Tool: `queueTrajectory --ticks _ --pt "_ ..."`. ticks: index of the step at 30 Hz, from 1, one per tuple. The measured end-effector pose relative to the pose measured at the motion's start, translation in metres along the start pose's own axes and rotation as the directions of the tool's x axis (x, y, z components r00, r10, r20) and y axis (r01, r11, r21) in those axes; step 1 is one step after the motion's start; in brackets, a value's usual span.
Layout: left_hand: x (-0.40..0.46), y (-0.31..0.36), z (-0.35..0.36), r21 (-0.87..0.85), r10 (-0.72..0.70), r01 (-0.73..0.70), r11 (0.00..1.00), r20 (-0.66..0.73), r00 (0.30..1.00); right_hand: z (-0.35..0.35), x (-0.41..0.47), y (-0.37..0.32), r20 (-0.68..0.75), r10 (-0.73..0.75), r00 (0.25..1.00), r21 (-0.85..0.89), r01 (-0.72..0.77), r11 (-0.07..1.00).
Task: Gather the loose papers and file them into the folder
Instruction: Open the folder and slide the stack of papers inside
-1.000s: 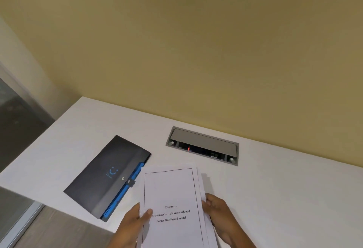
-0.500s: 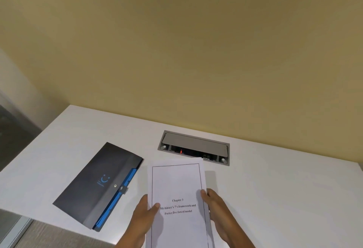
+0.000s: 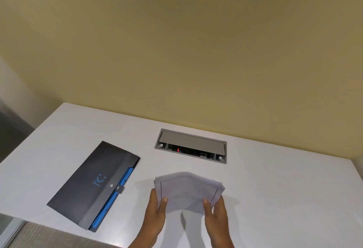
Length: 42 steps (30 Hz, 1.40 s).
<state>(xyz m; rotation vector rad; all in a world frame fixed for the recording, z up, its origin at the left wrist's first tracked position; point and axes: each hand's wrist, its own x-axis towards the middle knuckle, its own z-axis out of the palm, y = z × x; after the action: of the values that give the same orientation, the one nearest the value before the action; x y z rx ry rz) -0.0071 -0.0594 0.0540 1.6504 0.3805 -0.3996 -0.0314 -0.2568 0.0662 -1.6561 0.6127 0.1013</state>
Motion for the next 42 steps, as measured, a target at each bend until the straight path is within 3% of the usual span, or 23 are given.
queueTrajectory --ticks 6,14,26,30,35,37,42 --pt "0.005 -0.034 -0.001 0.096 -0.034 0.035 0.995 -0.008 0.999 -0.002 0.007 0.032 -0.015 0.085 0.996 -0.084 -0.086 0.993" --pt "0.016 -0.032 0.005 0.083 -0.004 0.005 0.997 -0.021 1.0 0.003 0.016 0.03 0.001 0.078 0.997 -0.038 -0.078 0.996" --pt "0.036 -0.053 -0.005 0.234 -0.009 0.008 0.972 0.003 1.0 0.002 0.025 0.032 0.063 0.117 0.991 -0.114 -0.109 0.988" --pt "0.041 -0.059 -0.014 0.298 -0.046 0.051 0.953 -0.023 0.999 0.002 0.031 0.039 0.089 0.109 0.99 -0.214 -0.088 0.973" --pt "0.038 -0.068 -0.031 0.438 -0.153 0.16 0.884 -0.051 0.987 0.0 0.038 0.072 0.086 0.228 0.97 -0.353 -0.185 0.917" --pt "0.036 -0.072 -0.047 0.505 -0.124 0.17 0.846 -0.124 0.985 -0.003 0.038 0.084 0.058 0.26 0.964 -0.39 -0.218 0.894" --pt "0.038 -0.067 -0.103 0.702 0.142 0.153 0.696 -0.343 0.929 -0.007 0.039 0.098 0.01 0.273 0.962 -0.42 -0.244 0.874"
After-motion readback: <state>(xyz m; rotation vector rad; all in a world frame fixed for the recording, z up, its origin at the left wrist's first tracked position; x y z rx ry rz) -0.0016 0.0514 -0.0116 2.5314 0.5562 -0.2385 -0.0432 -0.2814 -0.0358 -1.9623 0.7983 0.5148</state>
